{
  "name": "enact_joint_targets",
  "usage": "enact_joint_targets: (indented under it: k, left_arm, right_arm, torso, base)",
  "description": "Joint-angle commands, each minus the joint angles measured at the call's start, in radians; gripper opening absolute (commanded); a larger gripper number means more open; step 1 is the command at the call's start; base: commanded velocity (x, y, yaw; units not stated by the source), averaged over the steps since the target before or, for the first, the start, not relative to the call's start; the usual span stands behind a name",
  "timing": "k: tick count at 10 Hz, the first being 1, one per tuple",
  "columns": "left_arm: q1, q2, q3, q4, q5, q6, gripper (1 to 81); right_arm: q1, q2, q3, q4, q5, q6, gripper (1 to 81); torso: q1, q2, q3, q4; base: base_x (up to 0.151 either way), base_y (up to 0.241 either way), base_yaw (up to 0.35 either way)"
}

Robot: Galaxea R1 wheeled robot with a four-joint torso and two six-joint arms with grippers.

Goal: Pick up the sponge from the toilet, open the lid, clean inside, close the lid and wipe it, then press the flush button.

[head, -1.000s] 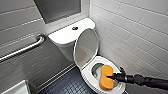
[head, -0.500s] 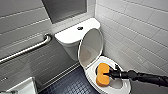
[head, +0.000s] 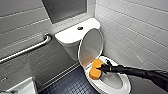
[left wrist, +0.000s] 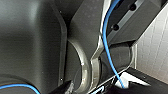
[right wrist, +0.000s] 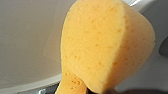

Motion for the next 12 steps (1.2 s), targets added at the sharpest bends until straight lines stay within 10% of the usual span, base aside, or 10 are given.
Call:
enact_joint_targets:
  k: [1, 6, 12]
  left_arm:
    - [0.04, -0.011, 0.022, -0.003, 0.051, -0.003, 81.1]
    - [0.043, -0.01, 0.019, -0.001, 0.049, -0.003, 81.1]
    - [0.043, -0.005, 0.019, 0.01, 0.049, 0.002, 81.1]
  right_arm:
    - [0.134, 0.05, -0.013, 0.025, -0.038, 0.158, 1.0]
    - [0.027, 0.078, -0.036, 0.006, -0.039, 0.202, 1.0]
    - [-0.165, -0.261, 0.342, -0.072, 0.103, 0.202, 1.0]
  torso:
    - [0.0, 0.0, 0.0, 0.0]
    - [0.0, 0.0, 0.0, 0.0]
    - [0.0, 0.0, 0.0, 0.0]
  base:
    - [0.0, 0.0, 0.0]
    - [0.0, 0.0, 0.0]
    - [0.0, 0.0, 0.0]
